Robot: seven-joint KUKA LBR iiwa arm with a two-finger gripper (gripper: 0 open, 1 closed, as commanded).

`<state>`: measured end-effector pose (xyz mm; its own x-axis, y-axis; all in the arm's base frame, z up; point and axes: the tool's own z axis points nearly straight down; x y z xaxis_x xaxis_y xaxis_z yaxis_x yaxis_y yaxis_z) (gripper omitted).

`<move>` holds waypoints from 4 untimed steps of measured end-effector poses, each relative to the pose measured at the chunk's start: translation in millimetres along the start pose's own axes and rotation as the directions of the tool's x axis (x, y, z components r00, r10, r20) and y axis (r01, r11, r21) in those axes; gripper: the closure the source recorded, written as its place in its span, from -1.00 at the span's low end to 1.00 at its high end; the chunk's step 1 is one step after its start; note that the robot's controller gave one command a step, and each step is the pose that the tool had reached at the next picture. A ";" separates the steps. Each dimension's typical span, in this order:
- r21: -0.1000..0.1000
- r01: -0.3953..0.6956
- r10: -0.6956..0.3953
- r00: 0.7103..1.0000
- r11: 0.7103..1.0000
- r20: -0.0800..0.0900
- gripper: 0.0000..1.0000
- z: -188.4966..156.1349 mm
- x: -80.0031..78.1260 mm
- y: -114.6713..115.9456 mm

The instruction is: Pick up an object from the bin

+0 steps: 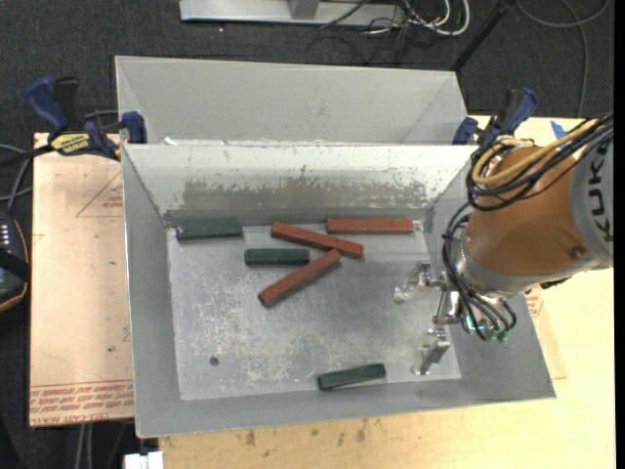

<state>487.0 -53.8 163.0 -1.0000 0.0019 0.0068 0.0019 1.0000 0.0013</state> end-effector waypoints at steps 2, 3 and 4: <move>0.001 0.030 -0.030 0.999 1.000 0.013 -1.00 57.0 3.0 31.3; -0.002 0.027 -0.027 0.999 1.000 0.025 1.00 85.7 -1.7 108.7; -0.002 0.027 -0.027 0.999 1.000 0.025 1.00 85.7 -1.7 108.7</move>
Offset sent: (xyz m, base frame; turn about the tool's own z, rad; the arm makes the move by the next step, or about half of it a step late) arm -0.0088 0.0494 -0.0930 -0.0460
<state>488.3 55.1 77.4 -0.9995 -0.0252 -0.0185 -0.0252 0.9997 0.0033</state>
